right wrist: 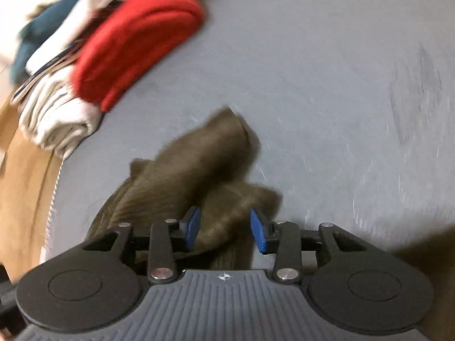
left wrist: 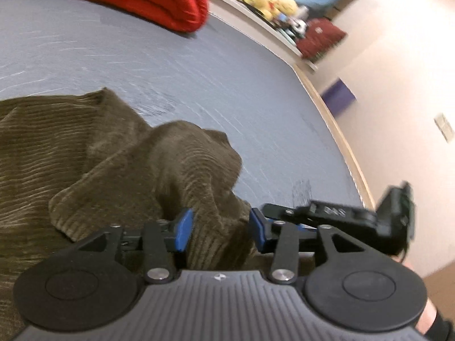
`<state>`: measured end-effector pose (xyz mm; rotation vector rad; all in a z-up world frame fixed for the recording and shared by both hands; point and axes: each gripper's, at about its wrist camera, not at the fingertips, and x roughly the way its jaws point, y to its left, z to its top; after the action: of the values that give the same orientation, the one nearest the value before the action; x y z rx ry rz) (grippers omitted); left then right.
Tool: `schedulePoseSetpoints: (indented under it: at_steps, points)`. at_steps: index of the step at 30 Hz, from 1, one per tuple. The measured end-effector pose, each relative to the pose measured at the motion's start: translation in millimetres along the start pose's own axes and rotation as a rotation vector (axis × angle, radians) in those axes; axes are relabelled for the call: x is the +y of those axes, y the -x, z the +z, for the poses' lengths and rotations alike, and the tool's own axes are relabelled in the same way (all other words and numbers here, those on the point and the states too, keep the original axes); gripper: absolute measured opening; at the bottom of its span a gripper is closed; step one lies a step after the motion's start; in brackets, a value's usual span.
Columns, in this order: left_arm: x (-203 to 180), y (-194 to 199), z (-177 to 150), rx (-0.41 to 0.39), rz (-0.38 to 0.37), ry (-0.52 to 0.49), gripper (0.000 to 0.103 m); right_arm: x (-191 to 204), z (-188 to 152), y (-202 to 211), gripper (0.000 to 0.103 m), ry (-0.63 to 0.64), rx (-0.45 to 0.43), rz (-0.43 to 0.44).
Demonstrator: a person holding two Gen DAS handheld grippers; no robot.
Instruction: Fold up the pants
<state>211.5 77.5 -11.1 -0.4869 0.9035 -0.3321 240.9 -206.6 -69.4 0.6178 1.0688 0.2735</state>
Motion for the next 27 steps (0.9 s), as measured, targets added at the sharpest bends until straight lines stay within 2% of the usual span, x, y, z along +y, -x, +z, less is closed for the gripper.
schedulePoseSetpoints:
  at_steps: [5, 10, 11, 12, 15, 17, 19, 20, 22, 24, 26, 27]
  points:
    - [-1, -3, -3, 0.005, 0.007, -0.018, 0.053, -20, -19, -37, 0.043, -0.311, 0.153, 0.132]
    - [-2, -3, -4, 0.007, 0.013, -0.039, 0.053, -24, -23, -58, 0.046, -0.415, 0.161, 0.132]
    - [-2, -3, -4, 0.004, 0.015, -0.042, 0.053, -23, -21, -63, 0.044, -0.417, 0.157, 0.14]
    - [-1, -2, -3, -0.001, 0.021, -0.044, 0.053, -22, -17, -67, 0.028, -0.413, 0.145, 0.143]
    - [1, 3, 0, -0.032, 0.053, -0.045, 0.053, -18, -6, -68, 0.019, -0.403, 0.082, 0.124]
    - [3, 9, 6, -0.065, 0.072, -0.042, 0.053, -5, 9, -50, 0.018, -0.35, 0.009, 0.145]
    - [5, 14, 11, -0.103, 0.103, -0.051, 0.053, -1, 28, -29, 0.016, -0.325, -0.073, 0.213]
    - [5, 16, 13, -0.115, 0.111, -0.056, 0.053, -3, 38, -12, 0.006, -0.329, -0.145, 0.252]
    - [7, 15, 18, -0.126, 0.121, -0.064, 0.053, -23, 61, 31, 0.005, -0.338, -0.357, 0.294]
    - [10, 10, 21, -0.119, 0.133, -0.069, 0.053, -59, 81, 76, 0.0, -0.379, -0.583, 0.216]
    - [10, 4, 22, -0.101, 0.138, -0.078, 0.053, -108, 86, 119, 0.0, -0.449, -0.845, 0.035]
    - [9, -1, 21, -0.091, 0.139, -0.09, 0.053, -128, 88, 132, 0.0, -0.48, -0.907, -0.064]
